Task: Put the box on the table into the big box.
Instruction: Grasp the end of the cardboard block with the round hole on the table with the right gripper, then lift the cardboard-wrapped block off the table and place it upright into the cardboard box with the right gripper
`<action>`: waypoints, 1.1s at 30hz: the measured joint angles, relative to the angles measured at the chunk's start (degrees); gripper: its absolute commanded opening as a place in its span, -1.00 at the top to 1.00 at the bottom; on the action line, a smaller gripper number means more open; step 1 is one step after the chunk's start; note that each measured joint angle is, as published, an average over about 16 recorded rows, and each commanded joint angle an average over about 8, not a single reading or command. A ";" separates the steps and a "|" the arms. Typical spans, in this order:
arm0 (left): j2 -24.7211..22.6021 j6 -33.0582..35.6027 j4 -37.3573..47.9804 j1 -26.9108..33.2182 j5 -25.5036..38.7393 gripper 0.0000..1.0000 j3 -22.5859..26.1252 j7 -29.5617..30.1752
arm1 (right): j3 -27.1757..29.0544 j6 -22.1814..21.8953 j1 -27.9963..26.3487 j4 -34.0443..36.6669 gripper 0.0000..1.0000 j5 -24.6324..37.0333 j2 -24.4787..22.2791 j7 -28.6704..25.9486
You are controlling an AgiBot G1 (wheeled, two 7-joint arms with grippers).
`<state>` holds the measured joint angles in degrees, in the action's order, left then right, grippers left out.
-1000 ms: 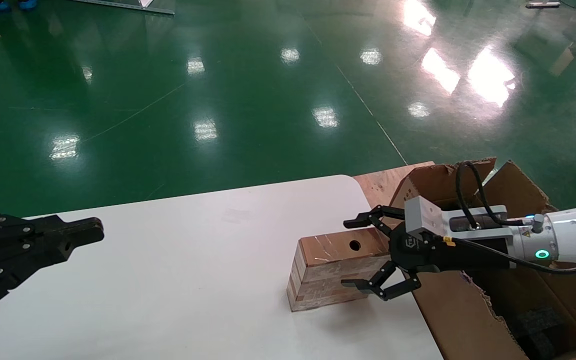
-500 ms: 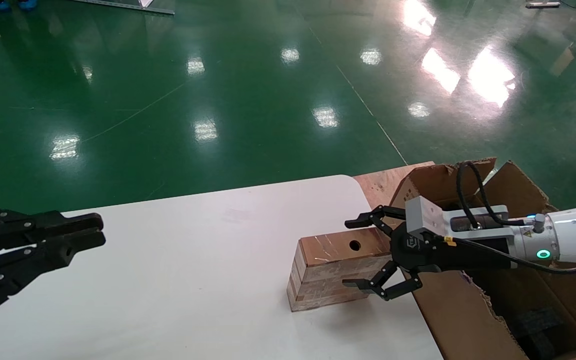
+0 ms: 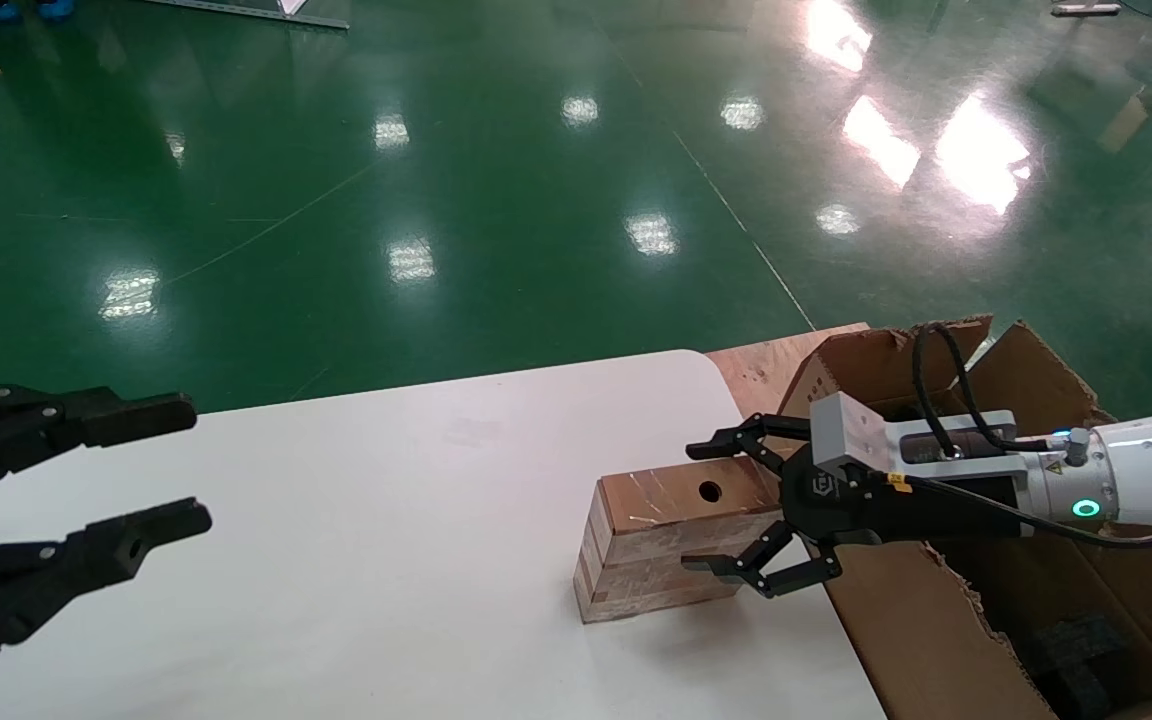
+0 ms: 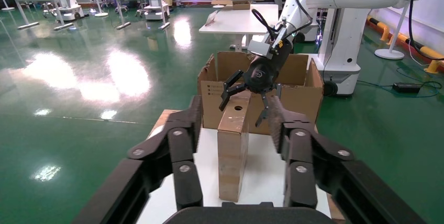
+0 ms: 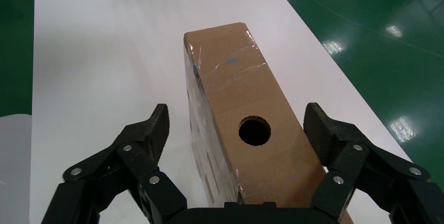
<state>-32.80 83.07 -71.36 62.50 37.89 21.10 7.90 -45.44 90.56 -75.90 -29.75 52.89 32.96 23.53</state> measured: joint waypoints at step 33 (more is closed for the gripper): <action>0.00 0.00 0.00 0.00 0.00 -1.00 0.00 0.00 | 3.54 -2.79 -6.94 -9.74 1.00 -7.06 -5.14 -10.30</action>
<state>-32.80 83.07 -71.36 62.50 37.89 21.10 7.90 -41.90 87.77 -82.84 -39.49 45.82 27.82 13.22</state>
